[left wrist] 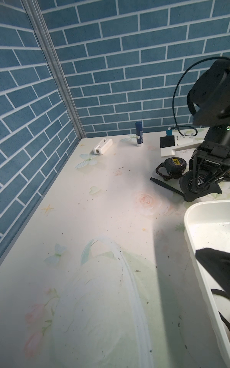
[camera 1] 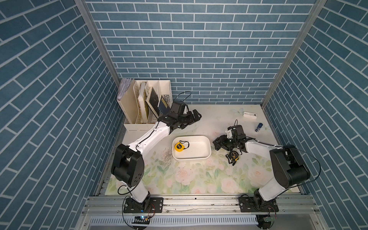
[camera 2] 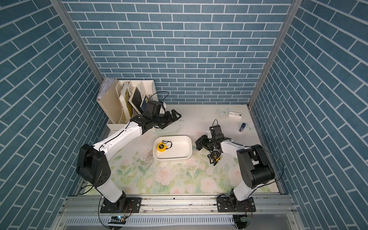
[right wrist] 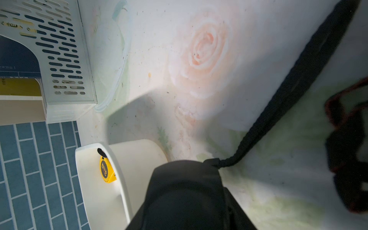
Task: Take the tape measure out of the storage box
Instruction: Place the tape measure at the center of the board.
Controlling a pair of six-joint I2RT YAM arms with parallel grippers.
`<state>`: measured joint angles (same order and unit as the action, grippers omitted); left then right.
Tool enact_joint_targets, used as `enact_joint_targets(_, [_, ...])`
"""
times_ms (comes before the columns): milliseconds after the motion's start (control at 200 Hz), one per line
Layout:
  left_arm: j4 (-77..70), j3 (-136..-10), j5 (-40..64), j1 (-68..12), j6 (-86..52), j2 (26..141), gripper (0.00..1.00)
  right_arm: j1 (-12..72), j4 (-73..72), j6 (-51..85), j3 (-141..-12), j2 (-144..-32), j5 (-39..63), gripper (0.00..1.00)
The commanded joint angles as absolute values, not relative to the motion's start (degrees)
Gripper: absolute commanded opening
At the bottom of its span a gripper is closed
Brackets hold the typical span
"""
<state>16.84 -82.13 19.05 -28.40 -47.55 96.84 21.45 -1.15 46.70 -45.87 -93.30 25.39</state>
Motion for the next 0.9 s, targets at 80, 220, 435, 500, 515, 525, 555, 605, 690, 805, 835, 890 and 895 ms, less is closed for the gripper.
enact_joint_targets(80, [18.3,-81.9,18.2,-28.1,-46.3,95.7,1.00,21.5,-0.8,47.0,-45.5,-96.9,27.5,0.00])
enact_joint_targets(220, [18.6,-81.6,17.8,-28.1,-46.1,95.2,1.00,21.5,0.5,46.6,-45.3,-97.6,26.6,0.00])
enact_joint_targets(435, [18.5,-81.4,18.0,-28.0,-46.1,95.3,1.00,21.5,2.3,46.4,-44.7,-96.4,24.9,0.24])
enact_joint_targets(500, [18.5,-81.5,18.1,-28.0,-46.1,95.2,1.00,21.5,3.1,45.9,-44.8,-95.8,24.1,0.36])
enact_joint_targets(515, [18.5,-81.5,18.0,-28.0,-46.1,95.3,1.00,21.5,3.3,45.8,-44.8,-95.7,23.9,0.38])
enact_joint_targets(525, [18.5,-81.5,18.0,-28.0,-46.1,95.3,1.00,21.5,3.4,45.7,-44.9,-95.6,23.8,0.40])
enact_joint_targets(555, [18.4,-81.5,18.0,-28.0,-46.1,95.3,1.00,21.5,3.9,45.5,-45.0,-95.5,23.4,0.44])
enact_joint_targets(605, [18.4,-81.5,18.0,-28.0,-46.1,95.3,1.00,21.5,4.7,45.0,-45.3,-95.3,22.9,0.50])
enact_joint_targets(690, [18.4,-81.5,18.0,-28.0,-46.1,95.3,1.00,21.5,5.6,44.6,-45.7,-95.1,22.3,0.57])
enact_joint_targets(805, [17.9,-81.6,18.8,-28.0,-46.1,95.4,1.00,21.5,6.0,44.1,-45.9,-94.8,22.2,0.69])
enact_joint_targets(835, [17.9,-81.7,18.7,-28.0,-46.2,95.4,1.00,21.5,6.0,44.1,-45.9,-94.6,22.2,0.73])
enact_joint_targets(890, [18.1,-81.8,18.6,-28.0,-46.1,95.4,1.00,21.5,6.2,44.0,-45.8,-94.2,21.7,0.75])
enact_joint_targets(895, [18.0,-81.8,18.6,-28.0,-46.1,95.4,1.00,21.5,6.3,44.0,-45.7,-94.2,21.7,0.75])
